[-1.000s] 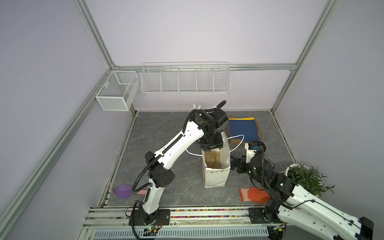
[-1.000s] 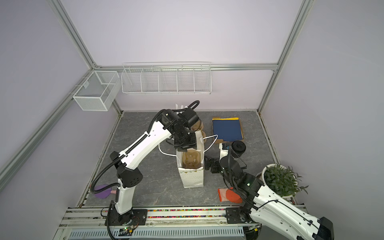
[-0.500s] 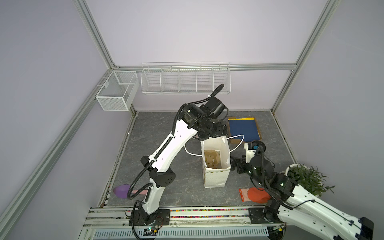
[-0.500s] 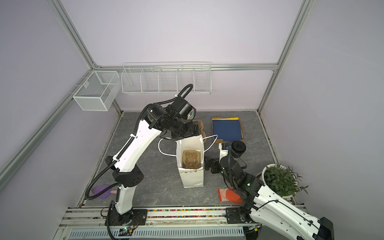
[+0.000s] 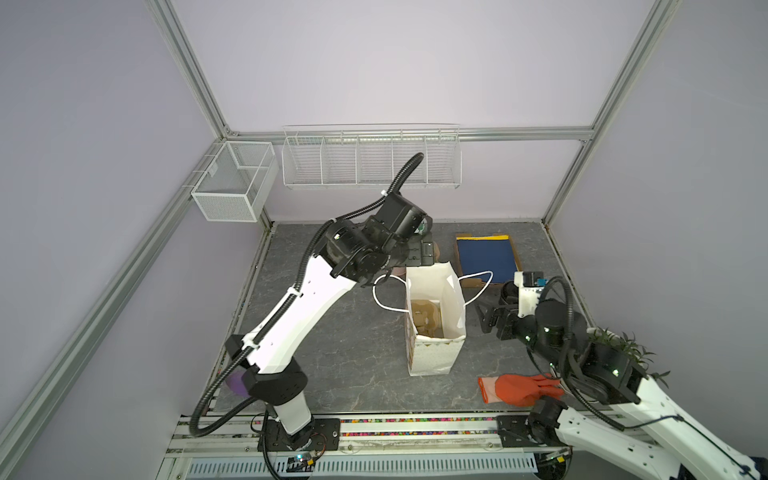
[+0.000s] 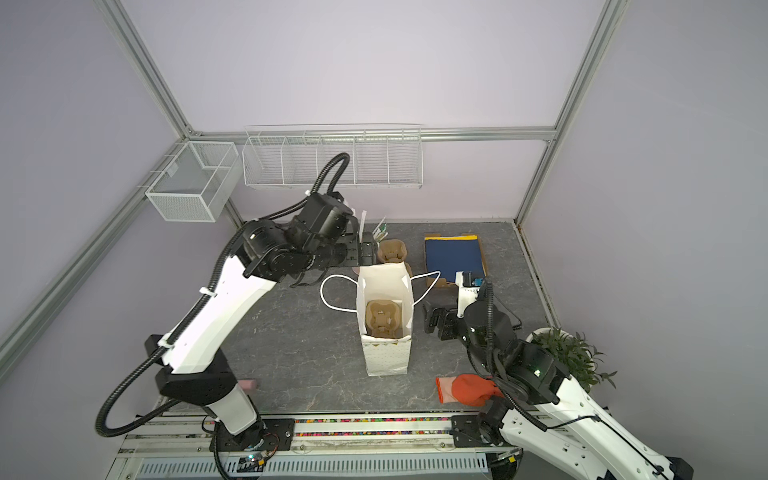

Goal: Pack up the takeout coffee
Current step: 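Release the carrier and lift the left gripper out while right gripper draws back, then move the right gripper over the bag toward the black coffee cup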

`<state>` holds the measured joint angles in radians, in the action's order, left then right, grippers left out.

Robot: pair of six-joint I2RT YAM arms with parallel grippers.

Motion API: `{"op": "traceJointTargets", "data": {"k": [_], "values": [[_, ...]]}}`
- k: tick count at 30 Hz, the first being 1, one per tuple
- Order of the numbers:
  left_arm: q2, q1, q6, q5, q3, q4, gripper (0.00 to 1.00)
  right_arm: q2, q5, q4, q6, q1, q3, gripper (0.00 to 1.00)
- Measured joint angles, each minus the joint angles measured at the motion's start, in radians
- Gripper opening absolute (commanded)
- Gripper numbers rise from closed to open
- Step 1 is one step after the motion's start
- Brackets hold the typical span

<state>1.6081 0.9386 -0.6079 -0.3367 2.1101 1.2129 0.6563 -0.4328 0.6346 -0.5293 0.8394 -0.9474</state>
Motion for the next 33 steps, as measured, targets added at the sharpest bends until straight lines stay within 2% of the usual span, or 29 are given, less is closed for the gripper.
{"op": "traceJointTargets", "data": {"k": [7,14,19,23,27,31,33], "values": [[-0.394,-0.052,0.115,-0.117,-0.529,-0.418,1.0,-0.003,0.071,0.164,0.03,0.0,-0.166,0.98],[-0.581,-0.105,0.25,-0.232,-0.828,-0.565,1.0,0.09,0.22,0.227,0.013,0.0,-0.258,0.86],[-0.624,-0.119,0.332,-0.32,-0.945,-0.583,1.0,0.247,0.25,0.248,-0.002,0.004,-0.288,0.78],[-0.657,-0.121,0.367,-0.381,-1.017,-0.618,1.0,0.337,0.243,0.261,-0.007,0.016,-0.317,0.68],[-0.679,-0.151,0.375,-0.394,-1.032,-0.639,1.0,0.43,0.218,0.274,-0.008,0.029,-0.365,0.56],[-0.687,-0.201,0.364,-0.388,-1.032,-0.641,1.0,0.516,0.164,0.298,-0.008,0.033,-0.402,0.51],[-0.692,-0.207,0.358,-0.388,-1.033,-0.641,1.0,0.548,0.136,0.32,-0.01,0.033,-0.412,0.45]]}}
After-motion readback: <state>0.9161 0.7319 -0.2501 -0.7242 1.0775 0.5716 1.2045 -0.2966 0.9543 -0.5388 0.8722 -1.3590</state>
